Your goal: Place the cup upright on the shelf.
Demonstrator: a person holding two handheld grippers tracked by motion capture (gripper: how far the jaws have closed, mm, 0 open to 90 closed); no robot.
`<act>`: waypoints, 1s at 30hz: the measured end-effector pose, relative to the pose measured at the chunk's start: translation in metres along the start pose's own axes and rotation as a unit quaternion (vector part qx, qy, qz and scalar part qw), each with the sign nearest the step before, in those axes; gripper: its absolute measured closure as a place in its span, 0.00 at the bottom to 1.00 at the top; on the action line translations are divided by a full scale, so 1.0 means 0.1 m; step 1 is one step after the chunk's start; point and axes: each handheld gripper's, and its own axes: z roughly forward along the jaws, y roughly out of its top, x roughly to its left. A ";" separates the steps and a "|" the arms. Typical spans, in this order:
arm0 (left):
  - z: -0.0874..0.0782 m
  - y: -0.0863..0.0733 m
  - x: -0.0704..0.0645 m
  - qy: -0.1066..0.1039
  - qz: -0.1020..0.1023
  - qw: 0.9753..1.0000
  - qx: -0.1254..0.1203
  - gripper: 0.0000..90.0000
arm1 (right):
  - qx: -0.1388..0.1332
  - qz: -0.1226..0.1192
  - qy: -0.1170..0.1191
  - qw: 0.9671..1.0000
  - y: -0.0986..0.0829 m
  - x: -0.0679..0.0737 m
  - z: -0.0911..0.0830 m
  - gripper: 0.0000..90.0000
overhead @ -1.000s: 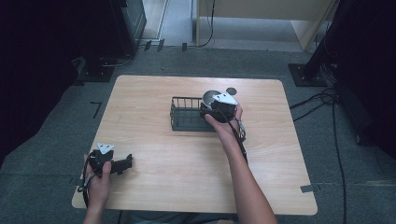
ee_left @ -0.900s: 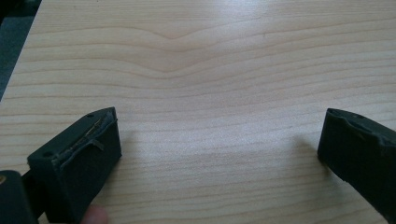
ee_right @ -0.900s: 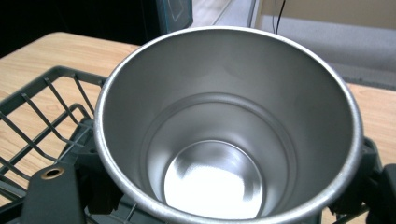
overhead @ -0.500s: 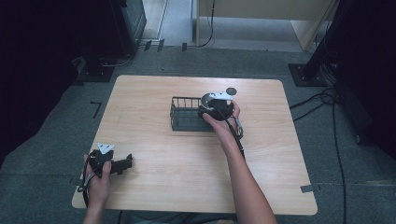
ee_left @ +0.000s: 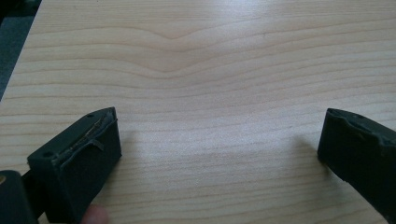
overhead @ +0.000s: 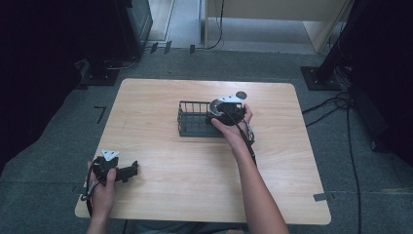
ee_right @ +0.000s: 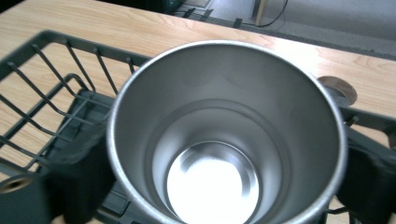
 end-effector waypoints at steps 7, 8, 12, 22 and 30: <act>0.00 0.00 0.00 0.000 0.000 1.000 0.000 0.00 | -0.032 -0.009 0.002 0.999 0.05 -0.04 -0.18 0.00; 0.00 0.00 0.00 0.000 0.000 1.000 0.000 0.00 | -0.038 -0.009 0.001 0.999 0.05 -0.04 -0.21 0.00; 0.00 0.00 0.00 0.000 0.000 1.000 -0.001 0.00 | -0.057 -0.015 -0.002 0.998 0.05 -0.08 -0.34 0.00; 0.00 0.00 0.00 0.000 0.000 1.000 0.000 0.00 | -0.085 -0.009 -0.017 0.996 -0.02 -0.25 -0.63 0.00; 0.00 0.00 0.00 0.000 0.000 1.000 -0.001 0.00 | -0.096 0.003 -0.028 0.995 -0.13 -0.42 -0.82 0.00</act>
